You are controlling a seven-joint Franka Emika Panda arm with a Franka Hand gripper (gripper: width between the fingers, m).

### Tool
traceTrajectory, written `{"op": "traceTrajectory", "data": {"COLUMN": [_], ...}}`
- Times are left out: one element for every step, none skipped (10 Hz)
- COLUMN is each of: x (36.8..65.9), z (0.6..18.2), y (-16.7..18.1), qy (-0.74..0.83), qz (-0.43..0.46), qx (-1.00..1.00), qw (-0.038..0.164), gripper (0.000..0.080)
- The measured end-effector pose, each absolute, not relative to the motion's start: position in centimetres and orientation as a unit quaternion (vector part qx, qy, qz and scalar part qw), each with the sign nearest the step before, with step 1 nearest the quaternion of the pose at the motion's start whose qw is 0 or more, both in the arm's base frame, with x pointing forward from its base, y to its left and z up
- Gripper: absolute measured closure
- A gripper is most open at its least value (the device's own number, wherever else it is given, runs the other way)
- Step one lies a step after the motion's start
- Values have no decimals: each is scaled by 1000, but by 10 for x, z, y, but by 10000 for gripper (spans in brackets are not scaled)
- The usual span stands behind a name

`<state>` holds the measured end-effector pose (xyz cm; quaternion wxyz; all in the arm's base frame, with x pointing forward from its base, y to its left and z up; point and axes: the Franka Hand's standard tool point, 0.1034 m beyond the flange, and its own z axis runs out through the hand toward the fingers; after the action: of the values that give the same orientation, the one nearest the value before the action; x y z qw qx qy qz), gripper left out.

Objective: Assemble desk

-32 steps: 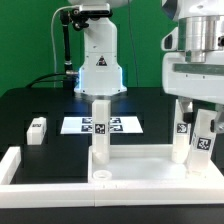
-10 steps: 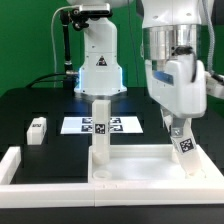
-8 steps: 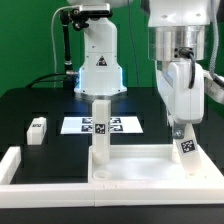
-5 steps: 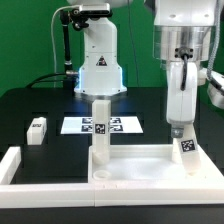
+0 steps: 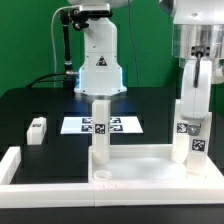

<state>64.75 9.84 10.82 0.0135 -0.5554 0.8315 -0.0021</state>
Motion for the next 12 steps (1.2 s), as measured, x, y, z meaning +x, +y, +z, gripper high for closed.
{"op": "traceTrajectory", "data": {"x": [648,648,648,648,648,648,648,648,649,650,650,650], "z": [106,106,106,106,106,106,109,110,115,121,119,118], "y": [99,98,98,98,98,98,100,104,107,110,107,106], "qy": [827,821,821,821,821,799,766,723,697,674,649,635], "qz": [-3,-3,-4,-4,-4,-5,-5,-5,-8,-13,-13,-14], "qx": [-561,-570,-571,-571,-571,-601,-642,-691,-717,-739,-761,-772], "qw": [12,13,13,13,13,13,15,16,18,18,16,15], "gripper": [503,503,503,503,279,279,178,178,155,151,151,150]}}
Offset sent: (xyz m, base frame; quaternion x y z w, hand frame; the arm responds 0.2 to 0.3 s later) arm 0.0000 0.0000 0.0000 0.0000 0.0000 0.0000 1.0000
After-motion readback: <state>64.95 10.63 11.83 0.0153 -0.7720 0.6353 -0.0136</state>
